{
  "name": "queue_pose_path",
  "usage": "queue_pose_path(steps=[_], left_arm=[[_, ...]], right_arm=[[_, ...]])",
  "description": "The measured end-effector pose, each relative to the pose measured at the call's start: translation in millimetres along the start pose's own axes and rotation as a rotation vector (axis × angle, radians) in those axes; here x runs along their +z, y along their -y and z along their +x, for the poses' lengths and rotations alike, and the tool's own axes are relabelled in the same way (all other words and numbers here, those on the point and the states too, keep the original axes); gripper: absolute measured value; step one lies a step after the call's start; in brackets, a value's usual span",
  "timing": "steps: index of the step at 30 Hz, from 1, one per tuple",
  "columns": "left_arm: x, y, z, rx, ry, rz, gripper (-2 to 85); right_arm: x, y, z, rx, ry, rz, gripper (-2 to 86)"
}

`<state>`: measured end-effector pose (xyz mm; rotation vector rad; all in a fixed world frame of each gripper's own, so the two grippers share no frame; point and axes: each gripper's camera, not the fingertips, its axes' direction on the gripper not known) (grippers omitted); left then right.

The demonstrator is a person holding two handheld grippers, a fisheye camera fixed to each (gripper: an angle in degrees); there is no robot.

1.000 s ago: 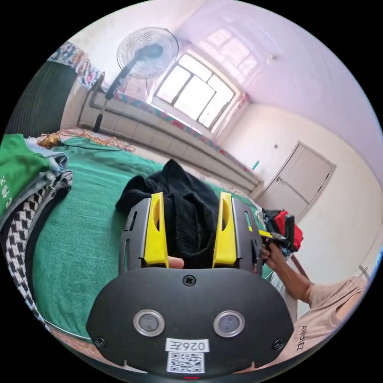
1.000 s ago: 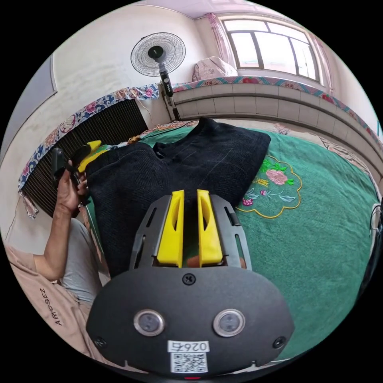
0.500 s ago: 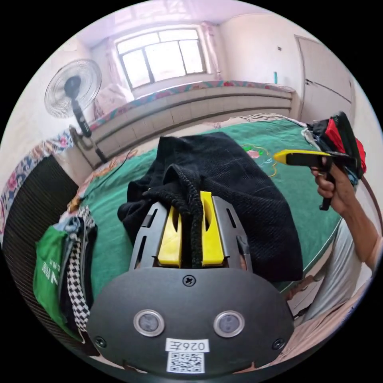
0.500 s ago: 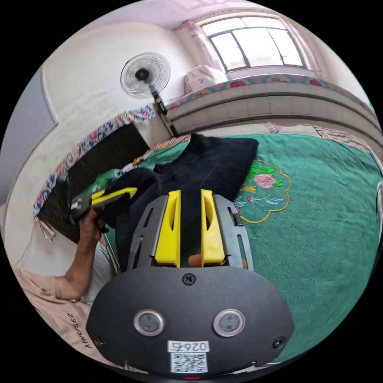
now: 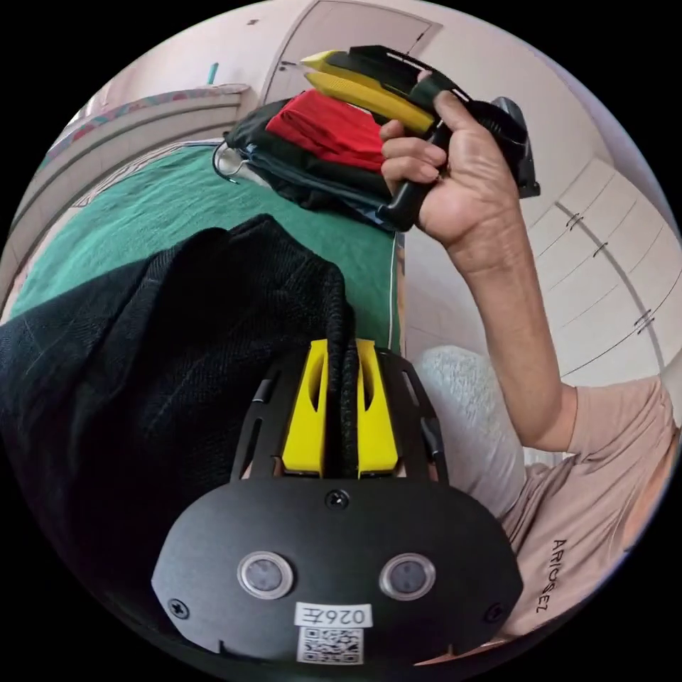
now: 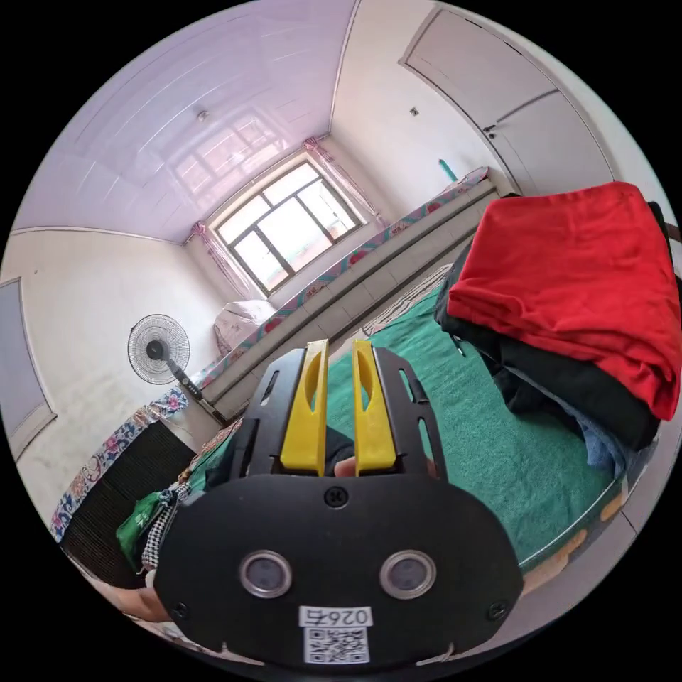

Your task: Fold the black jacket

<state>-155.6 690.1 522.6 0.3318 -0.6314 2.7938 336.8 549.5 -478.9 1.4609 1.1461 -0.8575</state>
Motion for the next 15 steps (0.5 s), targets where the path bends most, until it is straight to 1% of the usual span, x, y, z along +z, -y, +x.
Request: queue_pose_path(steps=[2,3,5,7,8,9,10,12,14,15], left_arm=[[-29.8,-19.2,-24.9,-0.062,-0.132,0.106,6.3],[-39.3,-26.2,-31.1,-0.076,-0.164,0.137,6.3],[-82.5,-64.3,-45.4,-0.094,-0.242,0.275,5.8],[-113.1,-98.3,-48.1,-0.099,-0.249,0.344,5.1],[-132.3,-121.6,-49.0,-0.1,-0.249,0.369,4.2],[-141.7,-133.4,-50.4,-0.11,-0.247,0.374,3.8],[-161.6,-157.6,-54.5,-0.134,-0.236,0.386,1.6],[-197.7,-196.5,-64.4,-0.205,-0.145,0.423,0.1],[-252.1,-244.2,-76.6,-0.32,0.124,0.473,0.0],[-265.0,-253.8,-79.4,-0.351,0.205,0.476,0.5]], right_arm=[[12.4,4.3,-15.0,-0.058,0.036,-0.056,4.2],[25.4,4.3,-35.0,-0.127,0.045,-0.103,4.1],[50.8,-3.1,-75.1,-0.242,0.071,-0.174,4.0],[82.6,-19.0,-123.7,-0.362,0.141,-0.263,3.7],[106.1,-34.5,-159.4,-0.448,0.194,-0.338,3.8],[128.4,-54.5,-195.4,-0.544,0.223,-0.415,4.3],[138.6,-66.8,-213.2,-0.595,0.228,-0.449,4.9],[169.3,-125.1,-270.9,-0.764,0.211,-0.537,7.7],[185.5,-170.5,-301.3,-0.854,0.206,-0.605,10.5],[193.2,-198.2,-317.6,-0.914,0.175,-0.638,12.1]])
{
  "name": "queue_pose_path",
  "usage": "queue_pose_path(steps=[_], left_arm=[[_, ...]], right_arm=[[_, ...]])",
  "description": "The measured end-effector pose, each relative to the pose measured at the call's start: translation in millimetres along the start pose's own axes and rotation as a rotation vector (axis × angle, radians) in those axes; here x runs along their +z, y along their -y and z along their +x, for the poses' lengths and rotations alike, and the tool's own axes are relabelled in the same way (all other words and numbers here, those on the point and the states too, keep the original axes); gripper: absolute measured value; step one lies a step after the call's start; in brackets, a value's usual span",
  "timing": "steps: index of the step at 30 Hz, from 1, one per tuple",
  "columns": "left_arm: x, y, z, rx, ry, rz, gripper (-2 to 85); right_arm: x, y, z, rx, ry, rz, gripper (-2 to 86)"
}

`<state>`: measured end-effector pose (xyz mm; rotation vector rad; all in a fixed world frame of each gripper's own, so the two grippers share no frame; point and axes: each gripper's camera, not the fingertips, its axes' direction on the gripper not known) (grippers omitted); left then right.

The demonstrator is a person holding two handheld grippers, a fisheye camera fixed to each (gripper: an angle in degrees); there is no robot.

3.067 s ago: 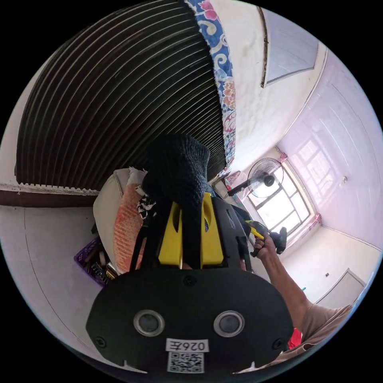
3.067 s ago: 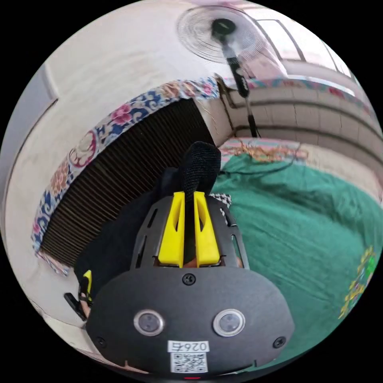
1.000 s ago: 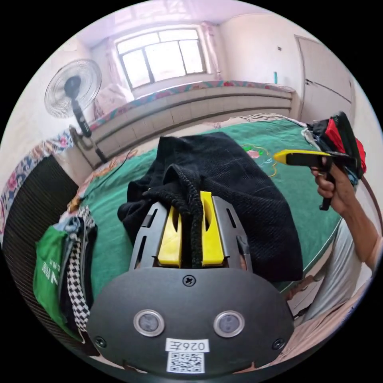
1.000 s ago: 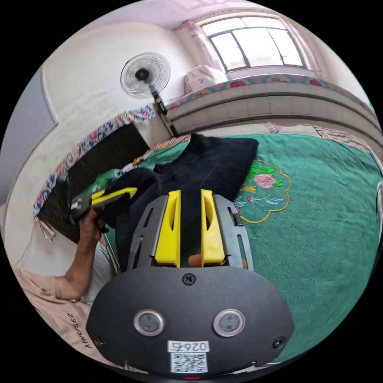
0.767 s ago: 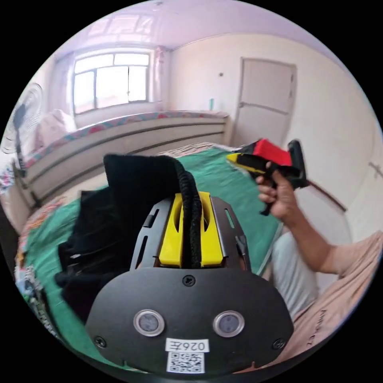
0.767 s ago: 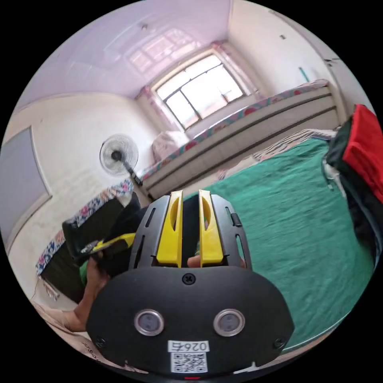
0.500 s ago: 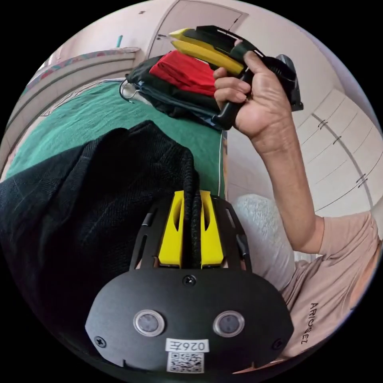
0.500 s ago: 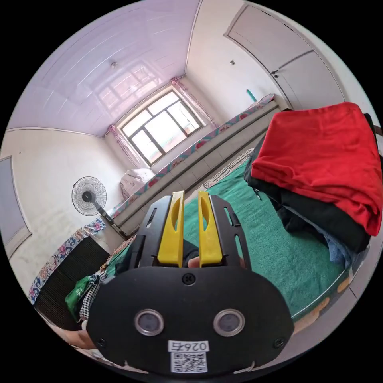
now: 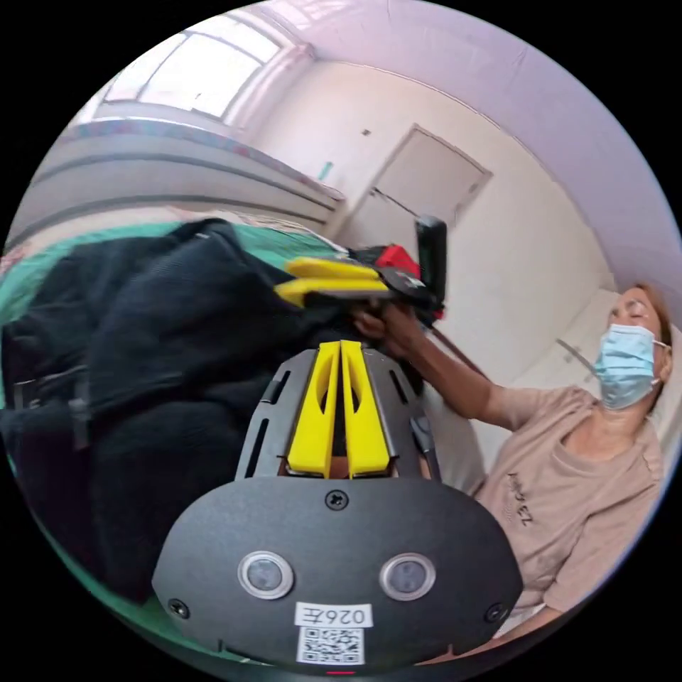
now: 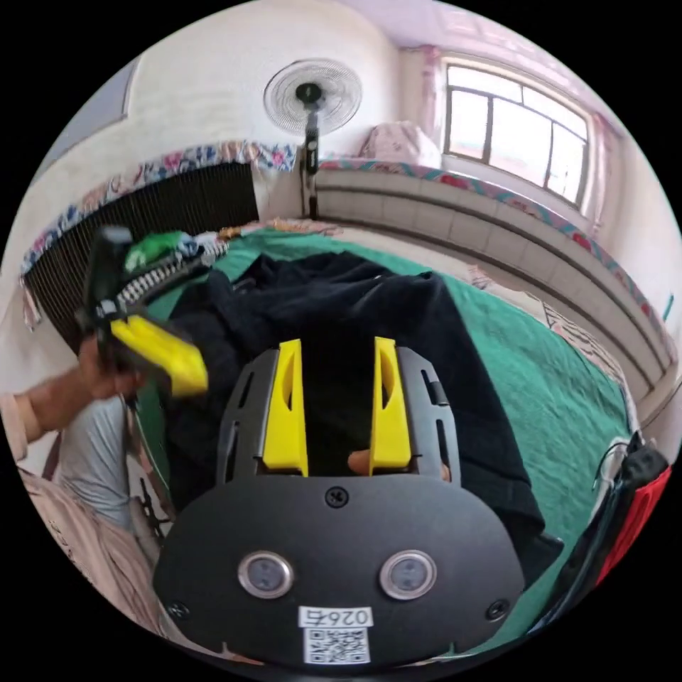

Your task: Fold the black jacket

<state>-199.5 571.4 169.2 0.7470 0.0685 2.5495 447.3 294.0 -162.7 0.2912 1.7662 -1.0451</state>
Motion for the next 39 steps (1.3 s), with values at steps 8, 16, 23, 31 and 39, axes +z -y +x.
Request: queue_pose_path(steps=[8,16,23,31,39], left_arm=[[8.3,-22.2,-84.6,-0.1,0.402,-0.311,11.1],[-2.3,-35.7,-66.4,-0.04,0.27,-0.278,8.3],[-56.8,-56.8,-60.9,-0.16,0.458,-0.142,4.9],[-62.2,-83.0,-37.0,-0.098,0.456,-0.147,0.1],[-57.1,-93.9,26.9,0.156,0.7,-0.094,1.1]], right_arm=[[58.8,2.8,-87.4,-0.096,-0.218,-0.078,6.5],[-1.5,46.2,-182.2,-0.691,-0.702,-0.08,-0.6],[-148.3,72.6,153.8,0.719,-0.458,-0.252,-0.9],[-235.1,-130.9,69.9,0.661,0.246,0.402,-0.8],[-264.2,-76.6,-61.5,0.14,0.031,0.3,-1.0]])
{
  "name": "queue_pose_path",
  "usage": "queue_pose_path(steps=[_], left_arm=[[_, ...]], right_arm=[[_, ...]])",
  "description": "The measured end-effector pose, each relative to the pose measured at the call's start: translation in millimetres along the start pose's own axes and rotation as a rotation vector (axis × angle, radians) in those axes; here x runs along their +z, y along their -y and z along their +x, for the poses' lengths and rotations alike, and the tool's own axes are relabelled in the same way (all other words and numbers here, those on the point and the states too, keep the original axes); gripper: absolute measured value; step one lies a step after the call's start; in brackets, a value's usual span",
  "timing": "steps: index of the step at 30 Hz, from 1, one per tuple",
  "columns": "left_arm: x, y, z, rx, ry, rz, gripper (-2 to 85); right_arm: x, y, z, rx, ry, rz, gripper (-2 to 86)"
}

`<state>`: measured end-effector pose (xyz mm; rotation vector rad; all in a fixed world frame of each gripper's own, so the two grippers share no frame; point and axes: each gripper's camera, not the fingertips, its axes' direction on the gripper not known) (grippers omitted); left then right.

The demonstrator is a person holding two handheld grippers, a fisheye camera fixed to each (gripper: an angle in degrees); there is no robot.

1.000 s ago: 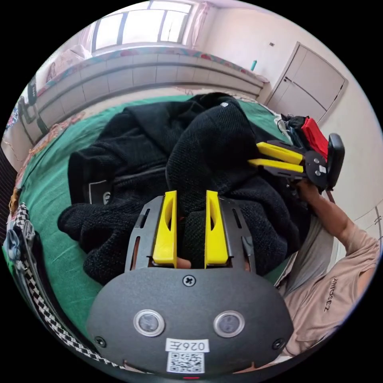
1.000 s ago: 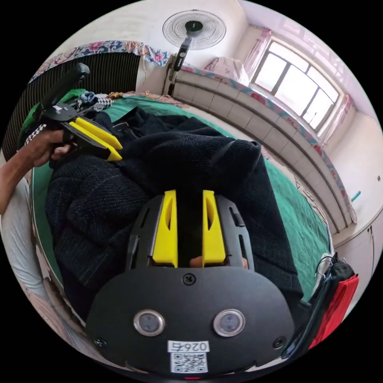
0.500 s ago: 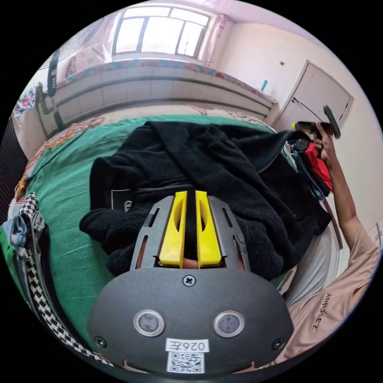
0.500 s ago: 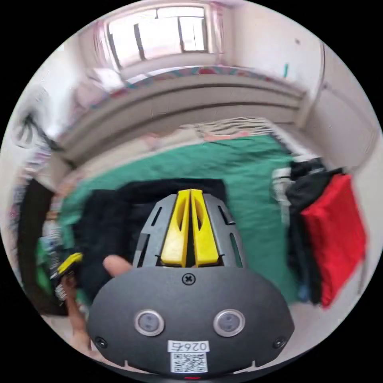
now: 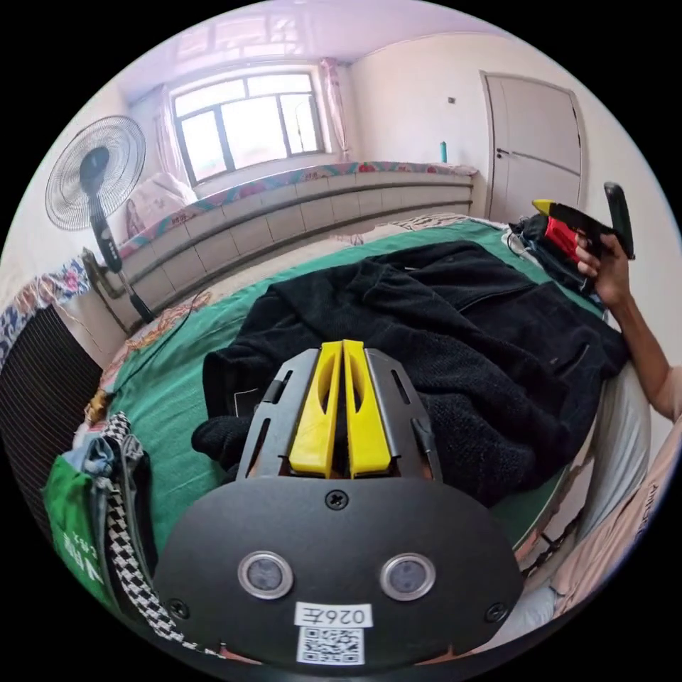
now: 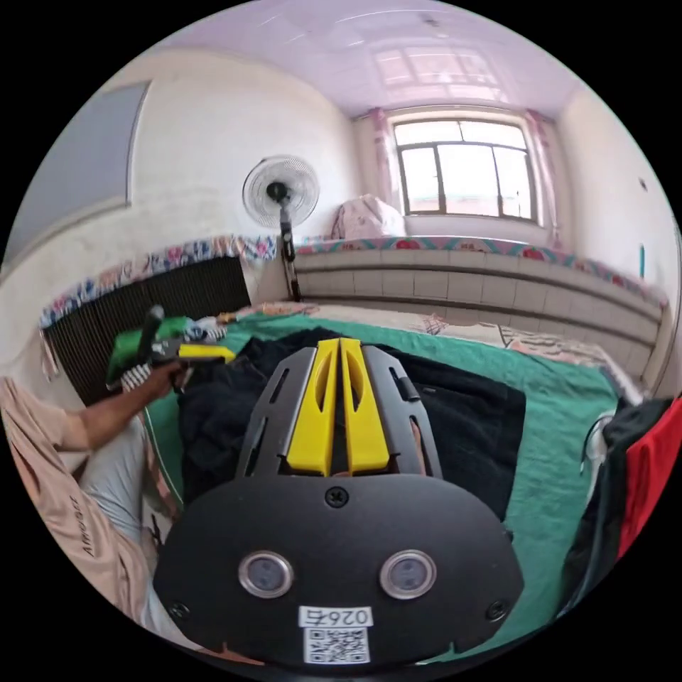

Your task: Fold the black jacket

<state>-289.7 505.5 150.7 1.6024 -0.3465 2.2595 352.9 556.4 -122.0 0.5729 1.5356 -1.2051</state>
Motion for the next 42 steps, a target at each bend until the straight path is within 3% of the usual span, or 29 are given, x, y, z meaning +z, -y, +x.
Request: queue_pose_path(steps=[4,8,12,16,18,20,21,23,25,29,33,36,40,42], left_arm=[[77.6,-6.6,10.2,0.082,-0.232,-0.339,8.1],[88.0,-14.6,-1.0,0.039,-0.28,-0.33,7.3],[78.4,-21.6,-28.2,-0.066,-0.393,-0.245,6.2],[75.5,-40.5,-74.6,-0.266,-0.64,-0.062,8.9],[96.2,-41.0,-74.4,-0.279,-0.715,-0.082,15.3],[145.4,-34.0,-53.8,-0.24,-0.795,-0.26,20.3],[153.1,-31.2,-49.2,-0.221,-0.771,-0.29,19.9],[160.8,-19.8,-47.7,-0.222,-0.56,-0.356,7.8],[162.4,-13.3,-48.3,-0.201,-0.583,-0.343,5.1],[123.8,-9.9,-75.8,-0.218,-0.673,-0.131,2.3],[103.0,-1.5,-115.5,-0.228,-0.872,-0.014,1.4],[101.0,17.4,-135.9,-0.19,-0.952,-0.06,1.0],[107.4,43.4,-124.9,-0.035,-0.875,-0.301,0.5],[100.4,47.4,-131.0,-0.041,-0.836,-0.281,0.2]], right_arm=[[43.5,-4.4,-47.5,-0.091,-0.132,-0.132,-1.3],[75.2,-10.5,-95.9,-0.255,-0.283,-0.199,-1.4],[93.0,3.9,-117.7,-0.218,-0.187,-0.224,-1.0],[119.0,21.2,-103.9,-0.111,-0.106,-0.301,4.3],[140.5,28.0,-88.1,-0.065,-0.031,-0.391,11.3],[158.2,29.7,-74.0,-0.011,0.038,-0.477,13.3],[165.2,31.2,-61.0,0.045,0.08,-0.502,12.6],[167.7,39.5,-34.8,0.145,0.168,-0.549,9.1],[153.1,51.4,-4.0,0.209,0.194,-0.548,4.3],[93.5,70.6,75.7,0.399,0.402,-0.383,-0.6],[53.6,98.7,102.3,0.301,0.673,-0.292,-1.0],[34.5,118.4,108.8,0.158,0.859,-0.291,-1.1],[17.8,129.8,132.2,0.131,0.844,-0.319,-1.1],[15.6,130.8,149.3,0.17,0.769,-0.347,-1.1]])
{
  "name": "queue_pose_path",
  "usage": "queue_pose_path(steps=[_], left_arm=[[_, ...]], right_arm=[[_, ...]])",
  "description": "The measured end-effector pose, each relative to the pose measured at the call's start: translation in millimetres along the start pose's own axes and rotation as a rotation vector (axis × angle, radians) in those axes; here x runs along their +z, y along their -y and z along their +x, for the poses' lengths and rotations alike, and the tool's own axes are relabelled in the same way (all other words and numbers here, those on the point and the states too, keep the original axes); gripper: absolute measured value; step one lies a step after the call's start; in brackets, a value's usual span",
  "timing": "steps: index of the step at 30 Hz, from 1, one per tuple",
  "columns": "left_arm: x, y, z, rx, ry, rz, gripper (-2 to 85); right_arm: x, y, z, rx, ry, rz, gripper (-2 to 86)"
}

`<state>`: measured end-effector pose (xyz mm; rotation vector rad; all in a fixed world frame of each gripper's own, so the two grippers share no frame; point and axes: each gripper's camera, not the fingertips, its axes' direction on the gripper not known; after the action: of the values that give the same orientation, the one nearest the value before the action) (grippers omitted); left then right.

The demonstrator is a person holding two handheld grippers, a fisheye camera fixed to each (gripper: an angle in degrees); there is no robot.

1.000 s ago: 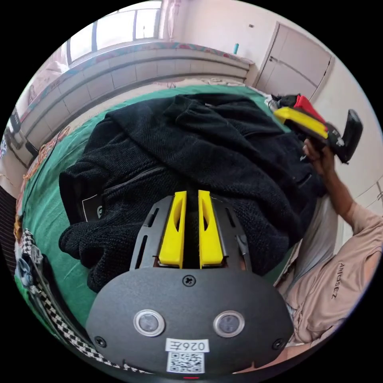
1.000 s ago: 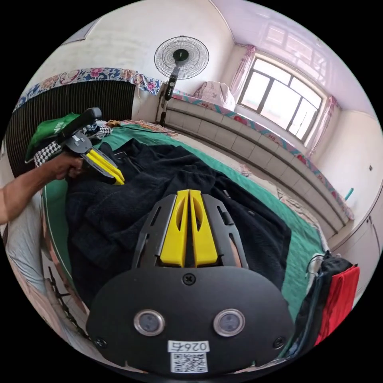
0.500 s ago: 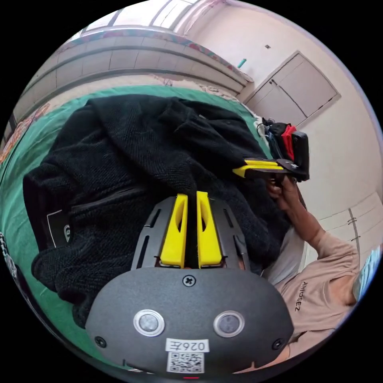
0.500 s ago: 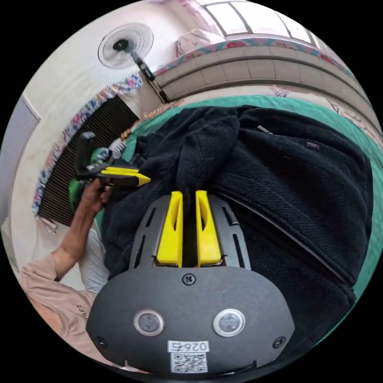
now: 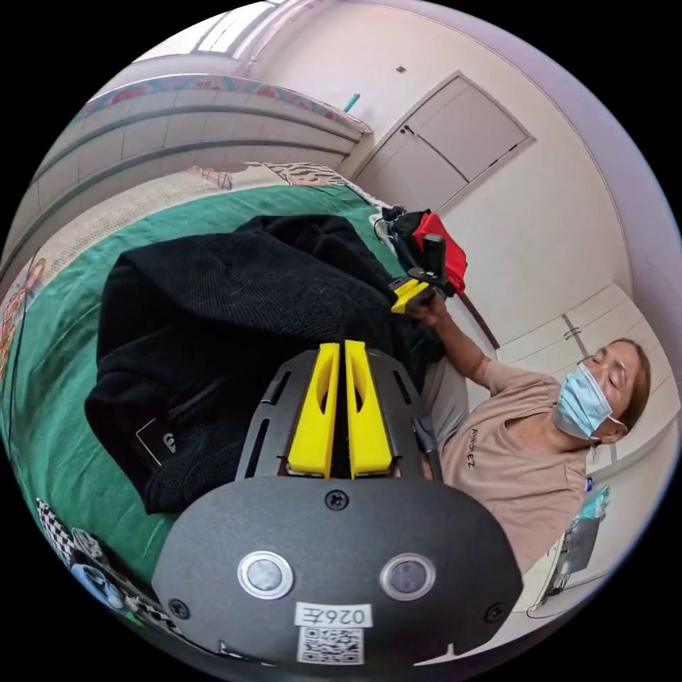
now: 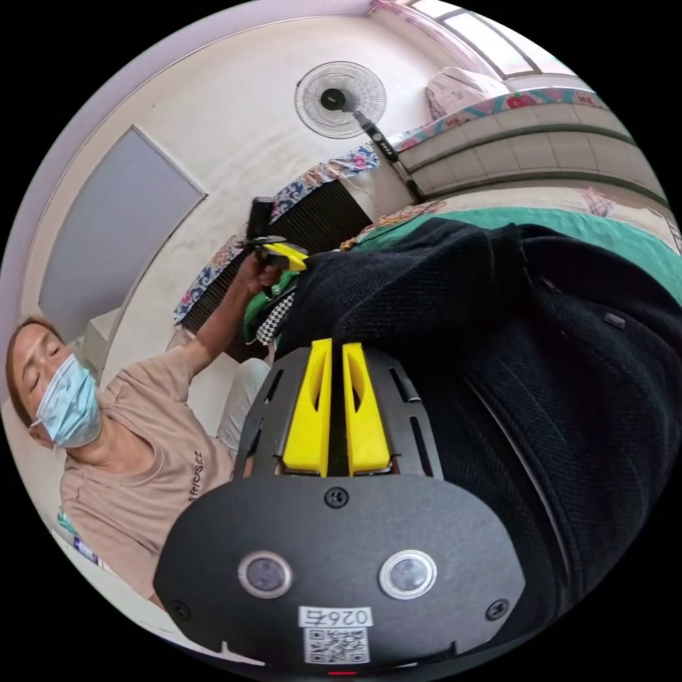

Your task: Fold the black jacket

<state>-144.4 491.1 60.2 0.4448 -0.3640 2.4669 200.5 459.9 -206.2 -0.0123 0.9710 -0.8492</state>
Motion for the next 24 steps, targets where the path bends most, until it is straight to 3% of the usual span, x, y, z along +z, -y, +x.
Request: queue_pose_path(steps=[4,6,8,10,12,13,16,21,24], left_arm=[[-44.3,-4.6,-15.2,-0.013,0.04,0.282,1.2],[-31.8,6.0,-34.0,-0.069,0.055,0.26,7.2],[24.6,28.2,-68.9,-0.181,0.074,0.045,17.9],[83.0,39.1,-95.1,-0.228,0.038,-0.155,20.7],[143.2,42.7,-113.1,-0.242,-0.111,-0.33,18.5],[170.4,43.6,-117.6,-0.24,-0.16,-0.392,12.6],[177.0,59.9,-108.4,-0.111,-0.214,-0.422,5.5],[118.8,105.7,-97.3,0.069,-0.261,-0.26,4.3],[57.7,146.2,-113.8,0.055,-0.262,0.109,1.3]], right_arm=[[-12.7,6.5,12.9,0.03,-0.008,-0.022,-1.2],[-14.9,12.5,12.5,0.012,0.011,-0.037,-1.2],[-17.2,16.9,10.5,-0.005,0.013,-0.044,-1.2],[-22.1,20.0,9.3,-0.017,0.013,-0.042,-1.2],[-28.9,23.4,8.6,-0.034,0.022,-0.045,-1.2],[-30.5,24.6,8.1,-0.043,0.026,-0.048,-1.2],[-29.9,32.3,-0.4,-0.115,0.034,-0.13,-1.2],[-41.2,38.9,-25.5,-0.316,-0.016,-0.215,-1.5],[-56.8,41.1,-29.4,-0.389,0.026,-0.174,-1.6]])
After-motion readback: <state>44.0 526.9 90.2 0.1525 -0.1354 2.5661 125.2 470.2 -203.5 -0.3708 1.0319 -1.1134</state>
